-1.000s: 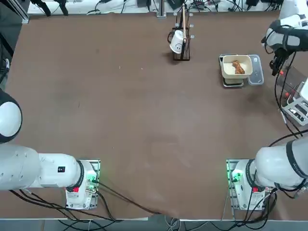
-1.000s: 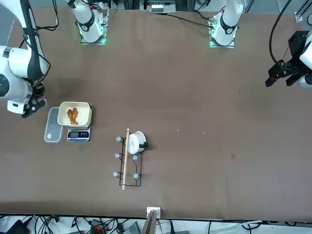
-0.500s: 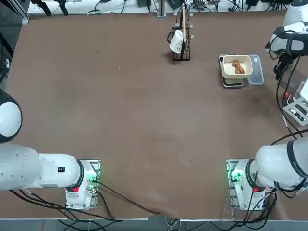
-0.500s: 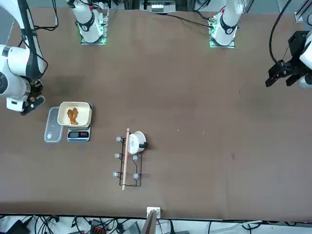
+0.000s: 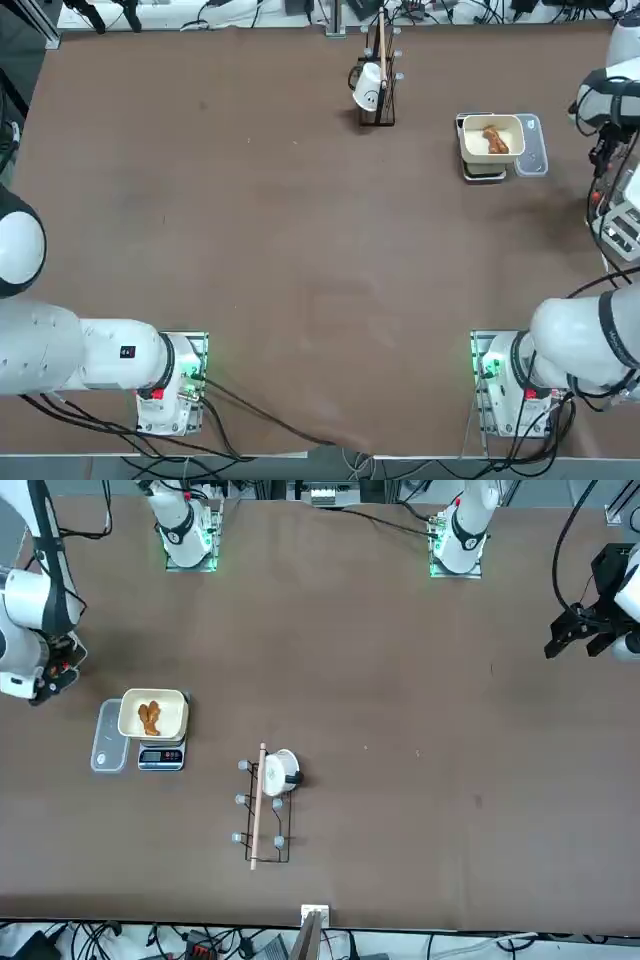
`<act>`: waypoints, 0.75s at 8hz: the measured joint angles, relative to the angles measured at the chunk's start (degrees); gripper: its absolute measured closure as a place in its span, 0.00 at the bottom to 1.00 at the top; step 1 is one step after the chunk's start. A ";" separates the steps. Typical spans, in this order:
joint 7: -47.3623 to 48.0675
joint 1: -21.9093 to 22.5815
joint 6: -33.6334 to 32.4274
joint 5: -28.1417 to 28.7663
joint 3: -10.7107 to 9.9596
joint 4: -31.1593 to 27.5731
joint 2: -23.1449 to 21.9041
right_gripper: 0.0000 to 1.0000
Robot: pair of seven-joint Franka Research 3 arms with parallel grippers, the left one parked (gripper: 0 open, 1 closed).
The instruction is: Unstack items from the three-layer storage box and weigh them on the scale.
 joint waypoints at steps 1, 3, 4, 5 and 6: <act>-0.10 -1.25 0.66 -0.54 0.01 -0.68 0.00 0.98; -0.83 -2.99 1.34 -1.03 0.01 -1.63 -0.01 0.98; -1.07 -3.31 1.36 -1.14 0.02 -1.70 -0.01 0.98; -1.16 -3.39 1.38 -1.16 0.02 -1.70 -0.01 0.98; -1.21 -3.45 1.38 -1.17 0.02 -1.70 -0.01 0.98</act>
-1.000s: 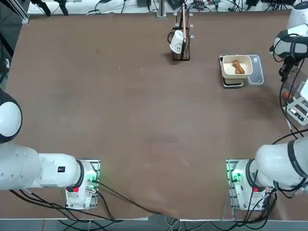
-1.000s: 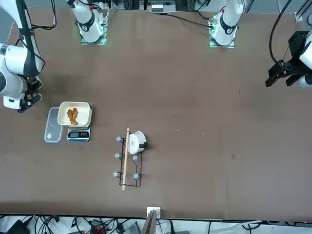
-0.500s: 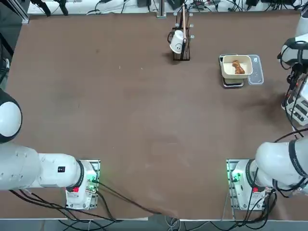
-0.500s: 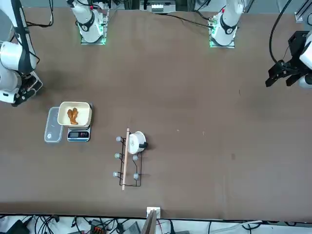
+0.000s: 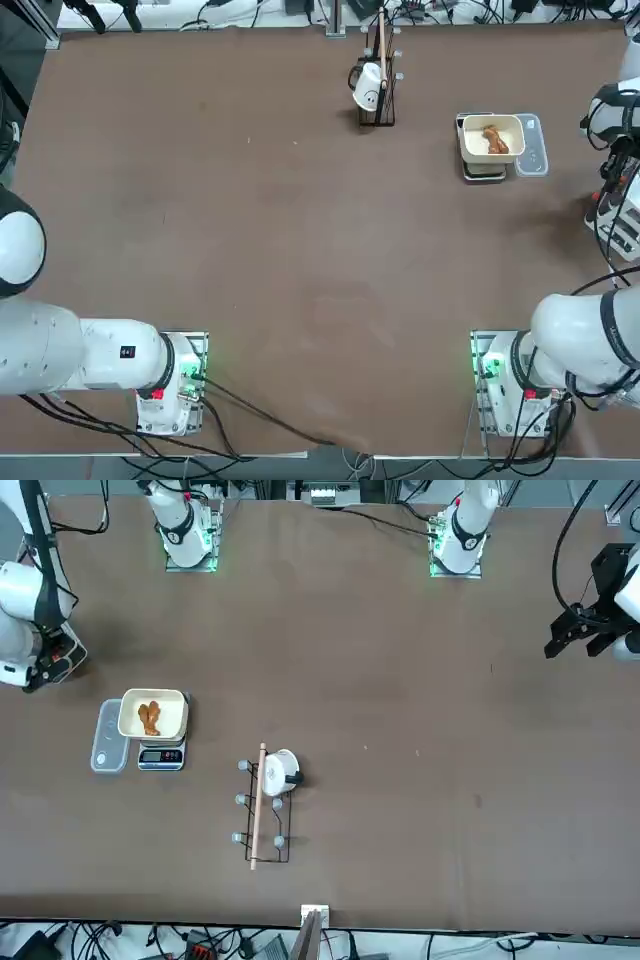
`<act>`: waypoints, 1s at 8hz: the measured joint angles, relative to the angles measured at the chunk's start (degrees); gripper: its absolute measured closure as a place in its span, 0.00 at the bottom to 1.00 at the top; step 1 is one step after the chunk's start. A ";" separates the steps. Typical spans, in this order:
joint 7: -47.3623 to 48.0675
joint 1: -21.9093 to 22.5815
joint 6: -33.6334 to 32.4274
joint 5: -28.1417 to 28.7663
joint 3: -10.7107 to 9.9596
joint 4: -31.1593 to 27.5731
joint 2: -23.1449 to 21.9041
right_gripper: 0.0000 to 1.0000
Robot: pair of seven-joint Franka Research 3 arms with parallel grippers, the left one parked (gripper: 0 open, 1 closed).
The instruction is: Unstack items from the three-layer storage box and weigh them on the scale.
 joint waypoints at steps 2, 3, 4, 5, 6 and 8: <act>-0.18 -0.12 0.02 -0.02 0.00 0.00 -0.03 0.98; -0.22 -0.16 0.02 -0.02 0.00 0.00 -0.04 0.95; -0.22 -0.18 0.06 -0.02 0.00 0.00 -0.04 0.94; -0.17 -0.18 0.24 0.13 0.06 0.01 -0.05 0.90; 0.08 -0.18 0.71 2.84 0.29 0.11 -0.05 0.84; -0.16 0.29 1.17 13.36 1.52 1.40 -0.10 0.48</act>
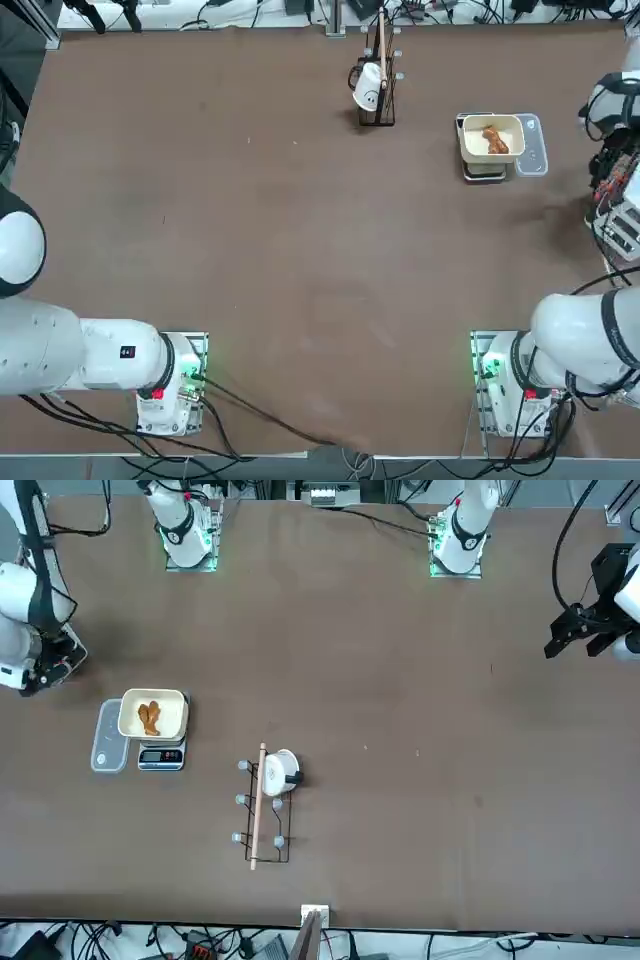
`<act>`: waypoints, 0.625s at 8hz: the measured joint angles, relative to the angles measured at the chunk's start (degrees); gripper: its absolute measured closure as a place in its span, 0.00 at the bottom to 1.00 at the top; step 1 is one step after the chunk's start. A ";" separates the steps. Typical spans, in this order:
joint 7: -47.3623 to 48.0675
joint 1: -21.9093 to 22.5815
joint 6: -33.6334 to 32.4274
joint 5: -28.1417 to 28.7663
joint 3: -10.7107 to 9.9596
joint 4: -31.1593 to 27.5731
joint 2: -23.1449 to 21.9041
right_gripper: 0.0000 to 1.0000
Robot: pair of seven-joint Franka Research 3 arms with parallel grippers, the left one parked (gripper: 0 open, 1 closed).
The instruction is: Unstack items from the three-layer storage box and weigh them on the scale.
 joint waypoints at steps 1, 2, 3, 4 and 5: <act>0.01 0.78 0.53 2.39 0.58 0.64 0.02 0.30; 0.01 1.54 2.31 2.90 0.77 0.87 0.26 0.16; -0.38 1.76 4.56 2.48 0.74 0.86 1.06 0.15; -1.13 1.51 6.03 -0.10 0.39 0.87 2.36 0.22; -1.38 0.70 6.56 -4.35 -0.01 0.88 3.45 0.31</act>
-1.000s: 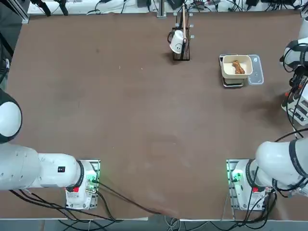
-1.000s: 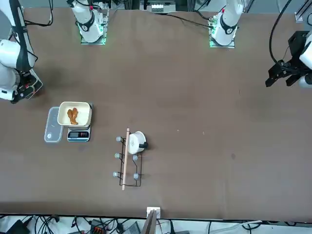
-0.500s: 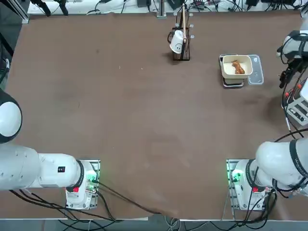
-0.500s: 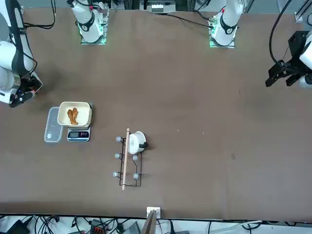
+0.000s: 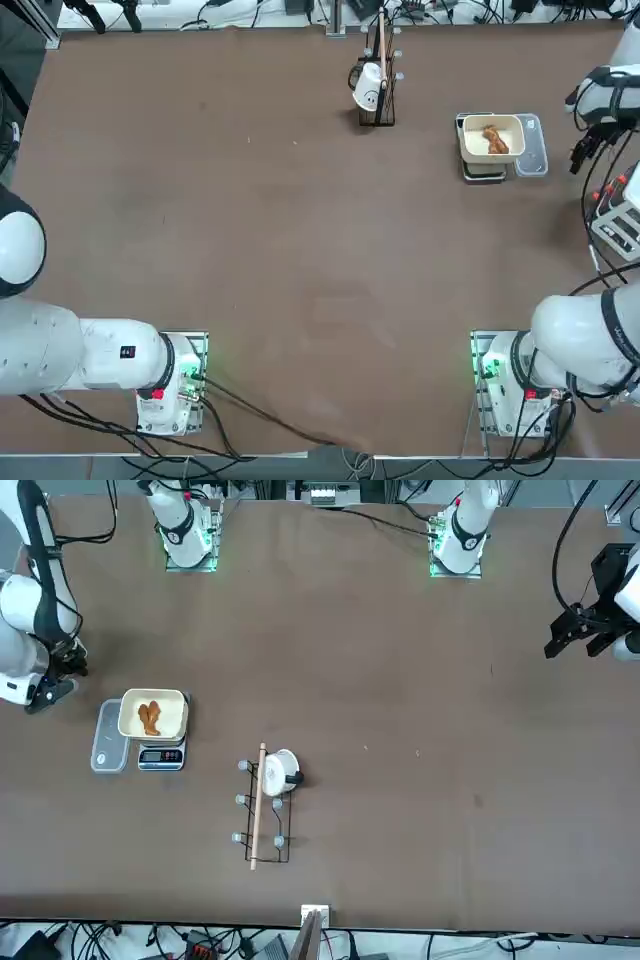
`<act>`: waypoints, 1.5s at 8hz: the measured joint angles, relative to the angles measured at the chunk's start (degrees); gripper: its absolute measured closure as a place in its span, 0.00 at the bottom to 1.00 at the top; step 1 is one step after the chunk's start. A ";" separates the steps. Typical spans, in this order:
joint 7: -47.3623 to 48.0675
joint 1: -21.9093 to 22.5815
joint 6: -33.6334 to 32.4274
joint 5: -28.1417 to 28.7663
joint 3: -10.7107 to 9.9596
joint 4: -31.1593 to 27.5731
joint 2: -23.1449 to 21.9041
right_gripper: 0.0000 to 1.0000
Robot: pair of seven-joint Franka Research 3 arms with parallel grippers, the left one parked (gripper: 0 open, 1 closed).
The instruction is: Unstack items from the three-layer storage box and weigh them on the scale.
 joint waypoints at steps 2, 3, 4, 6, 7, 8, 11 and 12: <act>-0.91 -2.26 0.05 -5.27 -0.41 -0.08 0.74 0.46; -1.50 -3.49 0.05 -6.41 -0.48 -0.33 0.74 0.49; -2.15 -4.39 0.04 -6.84 -0.54 -0.54 0.74 0.49; -2.76 -5.25 0.05 -6.95 -0.54 -0.72 0.74 0.49; -2.82 -5.42 0.05 -6.95 -0.54 -0.88 0.81 0.49; -2.85 -5.48 0.05 -6.95 -0.53 -0.98 1.11 0.49; -2.99 -5.60 0.05 -6.95 -0.53 -1.06 1.43 0.51; -3.03 -5.62 0.05 -6.98 -0.53 -1.07 1.43 0.54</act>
